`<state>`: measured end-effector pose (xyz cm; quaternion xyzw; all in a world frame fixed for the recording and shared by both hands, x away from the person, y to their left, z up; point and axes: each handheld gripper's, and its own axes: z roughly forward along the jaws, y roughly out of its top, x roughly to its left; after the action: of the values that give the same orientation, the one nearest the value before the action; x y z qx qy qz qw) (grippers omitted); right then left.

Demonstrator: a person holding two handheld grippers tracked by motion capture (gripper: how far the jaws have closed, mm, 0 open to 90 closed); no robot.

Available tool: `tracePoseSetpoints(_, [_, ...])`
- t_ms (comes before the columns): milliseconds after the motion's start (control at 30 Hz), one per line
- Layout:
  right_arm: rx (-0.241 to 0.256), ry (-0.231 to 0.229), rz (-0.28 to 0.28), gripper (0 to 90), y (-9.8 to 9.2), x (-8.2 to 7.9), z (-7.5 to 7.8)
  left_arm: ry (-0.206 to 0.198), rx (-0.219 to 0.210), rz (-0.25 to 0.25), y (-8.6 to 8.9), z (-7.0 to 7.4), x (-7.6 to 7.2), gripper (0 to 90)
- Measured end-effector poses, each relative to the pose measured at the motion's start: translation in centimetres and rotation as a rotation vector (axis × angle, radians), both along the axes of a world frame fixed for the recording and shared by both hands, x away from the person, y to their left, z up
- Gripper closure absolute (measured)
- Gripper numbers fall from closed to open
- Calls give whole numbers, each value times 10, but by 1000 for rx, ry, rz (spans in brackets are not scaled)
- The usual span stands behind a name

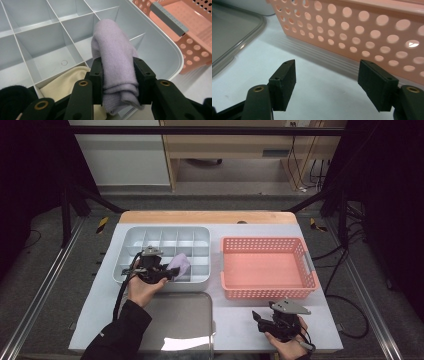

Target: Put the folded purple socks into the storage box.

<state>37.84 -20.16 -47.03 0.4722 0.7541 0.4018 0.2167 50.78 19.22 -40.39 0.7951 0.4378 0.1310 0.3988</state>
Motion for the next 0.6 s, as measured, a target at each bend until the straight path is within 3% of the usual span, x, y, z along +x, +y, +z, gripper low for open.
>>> tracePoseSetpoints(500, [0,9,-3,314,-1,2,-1,73,73,-23,-11,-11,5,643])
tracePoseSetpoints(600, [3,9,-3,314,-1,2,-1,84,69,-26,-12,-14,7,644])
